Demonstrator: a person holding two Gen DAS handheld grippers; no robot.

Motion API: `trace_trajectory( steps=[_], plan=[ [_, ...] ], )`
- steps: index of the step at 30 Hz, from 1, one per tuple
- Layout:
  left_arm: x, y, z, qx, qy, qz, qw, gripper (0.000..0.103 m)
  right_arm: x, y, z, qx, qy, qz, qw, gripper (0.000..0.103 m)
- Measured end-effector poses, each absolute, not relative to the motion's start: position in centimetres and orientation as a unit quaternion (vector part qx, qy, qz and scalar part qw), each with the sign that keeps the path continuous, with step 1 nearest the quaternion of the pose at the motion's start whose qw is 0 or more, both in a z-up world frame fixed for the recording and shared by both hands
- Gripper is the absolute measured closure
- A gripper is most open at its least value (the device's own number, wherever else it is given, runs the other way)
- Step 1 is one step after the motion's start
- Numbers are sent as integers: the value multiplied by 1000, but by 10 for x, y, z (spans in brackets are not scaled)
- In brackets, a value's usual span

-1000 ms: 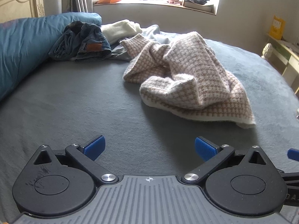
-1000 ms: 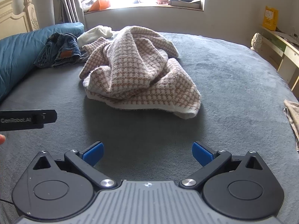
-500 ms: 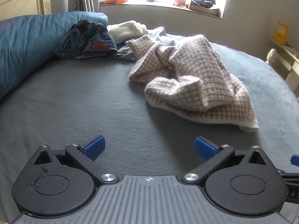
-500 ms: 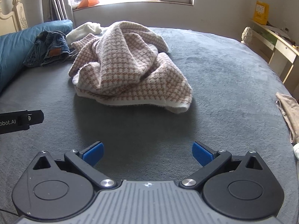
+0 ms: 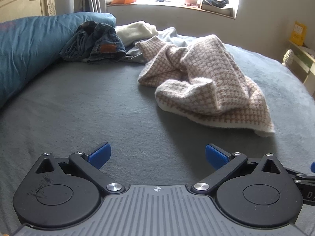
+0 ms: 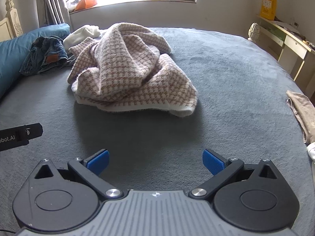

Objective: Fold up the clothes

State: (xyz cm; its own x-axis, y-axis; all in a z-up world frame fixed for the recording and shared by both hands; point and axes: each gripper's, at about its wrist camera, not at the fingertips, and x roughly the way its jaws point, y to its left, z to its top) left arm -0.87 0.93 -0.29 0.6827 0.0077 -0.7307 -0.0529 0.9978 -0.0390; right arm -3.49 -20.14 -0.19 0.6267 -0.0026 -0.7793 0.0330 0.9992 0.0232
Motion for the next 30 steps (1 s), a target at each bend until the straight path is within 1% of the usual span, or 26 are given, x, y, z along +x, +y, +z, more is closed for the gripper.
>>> trace_trajectory(
  steps=[30],
  plan=[
    [-11,11,-5,-32,409,12,912,0,-37,-203,-2,18,438,-13,899,0]
  ],
)
